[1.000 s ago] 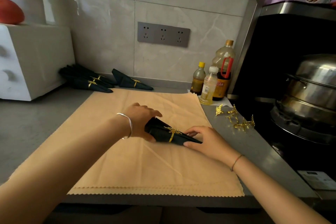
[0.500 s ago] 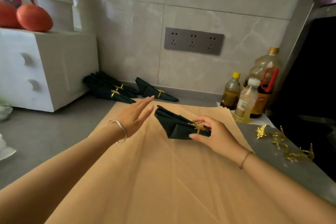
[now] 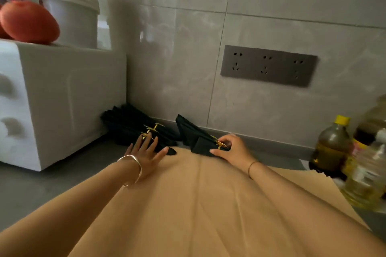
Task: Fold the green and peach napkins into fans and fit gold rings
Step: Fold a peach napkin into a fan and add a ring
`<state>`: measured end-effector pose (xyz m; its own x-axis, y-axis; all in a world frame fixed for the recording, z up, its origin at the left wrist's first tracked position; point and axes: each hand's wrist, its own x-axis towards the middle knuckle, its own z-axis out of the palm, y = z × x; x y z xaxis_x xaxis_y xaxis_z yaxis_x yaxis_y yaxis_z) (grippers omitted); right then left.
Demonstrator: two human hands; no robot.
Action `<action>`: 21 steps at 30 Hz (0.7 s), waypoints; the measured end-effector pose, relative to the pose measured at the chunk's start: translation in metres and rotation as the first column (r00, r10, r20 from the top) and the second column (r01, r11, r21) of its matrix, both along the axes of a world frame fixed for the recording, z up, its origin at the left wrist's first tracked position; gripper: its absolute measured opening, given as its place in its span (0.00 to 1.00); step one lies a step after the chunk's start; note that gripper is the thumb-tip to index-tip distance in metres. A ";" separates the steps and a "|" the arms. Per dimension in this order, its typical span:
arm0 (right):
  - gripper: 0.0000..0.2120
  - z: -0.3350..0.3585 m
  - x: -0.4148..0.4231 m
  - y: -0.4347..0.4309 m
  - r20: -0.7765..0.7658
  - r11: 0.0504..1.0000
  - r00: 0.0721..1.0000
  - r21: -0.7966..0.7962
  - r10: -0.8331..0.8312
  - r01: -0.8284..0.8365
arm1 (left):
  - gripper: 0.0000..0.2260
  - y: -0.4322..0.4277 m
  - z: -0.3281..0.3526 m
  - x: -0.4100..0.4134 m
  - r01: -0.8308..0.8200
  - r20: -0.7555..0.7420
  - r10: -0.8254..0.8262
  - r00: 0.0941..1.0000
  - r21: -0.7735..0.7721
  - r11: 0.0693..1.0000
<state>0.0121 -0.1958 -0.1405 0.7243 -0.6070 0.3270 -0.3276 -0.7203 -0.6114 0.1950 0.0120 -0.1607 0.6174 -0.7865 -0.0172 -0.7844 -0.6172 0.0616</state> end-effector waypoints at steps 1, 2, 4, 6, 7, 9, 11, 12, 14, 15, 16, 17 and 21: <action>0.19 -0.005 0.013 -0.007 0.000 0.999 1.000 -0.041 -0.014 0.014 | 0.26 -0.005 -0.001 0.003 0.018 0.020 -0.019 1.000 0.017 1.000; 0.20 -0.009 0.021 -0.011 0.010 0.996 0.999 -0.082 -0.036 0.037 | 0.26 -0.009 0.000 0.002 0.038 0.029 -0.039 0.999 0.033 0.999; 0.19 -0.015 0.037 -0.016 0.051 0.985 0.995 -0.150 -0.083 0.090 | 0.29 -0.016 -0.004 0.005 0.027 -0.024 -0.027 0.999 0.001 1.000; 0.19 -0.017 0.049 -0.019 0.050 0.976 0.992 -0.181 -0.117 0.124 | 0.37 -0.019 -0.007 0.008 -0.008 -0.085 0.002 0.996 -0.059 0.998; 0.19 -0.017 0.053 -0.019 0.042 0.973 0.991 -0.187 -0.130 0.135 | 0.38 -0.019 -0.008 0.008 -0.014 -0.097 0.007 0.995 -0.079 0.997; 0.20 -0.017 0.054 -0.018 0.030 0.969 0.989 -0.199 -0.145 0.148 | 0.33 -0.016 -0.009 0.006 -0.022 -0.100 0.011 0.995 -0.107 0.994; 0.22 -0.018 0.048 -0.014 0.011 0.970 0.991 -0.200 -0.137 0.137 | 0.31 -0.010 -0.007 -0.002 -0.030 -0.091 0.019 0.996 -0.116 0.993; 0.23 -0.019 0.043 -0.011 0.004 0.973 0.992 -0.194 -0.129 0.127 | 0.31 -0.007 -0.006 -0.007 -0.025 -0.087 0.015 0.996 -0.114 0.993; 0.25 -0.017 0.027 -0.001 0.003 0.981 0.994 -0.162 -0.107 0.106 | 0.30 -0.001 -0.003 -0.023 -0.005 -0.083 -0.004 0.997 -0.108 0.994; 0.24 -0.015 0.016 0.006 0.018 0.985 0.995 -0.138 -0.098 0.099 | 0.31 0.001 -0.002 -0.035 0.013 -0.083 -0.021 0.996 -0.101 0.995; 0.23 -0.014 0.003 0.013 0.023 0.989 0.995 -0.112 -0.092 0.094 | 0.32 0.003 -0.003 -0.046 0.037 -0.088 -0.044 0.995 -0.088 0.995; 0.22 -0.013 -0.012 0.021 0.016 0.991 0.996 -0.097 -0.090 0.091 | 0.34 0.006 -0.002 -0.062 0.065 -0.103 -0.072 0.992 -0.066 0.996; 0.24 -0.013 -0.086 0.067 -0.100 0.993 0.990 -0.068 -0.104 0.097 | 0.41 0.026 -0.001 -0.129 0.185 -0.153 -0.187 0.970 -0.025 0.982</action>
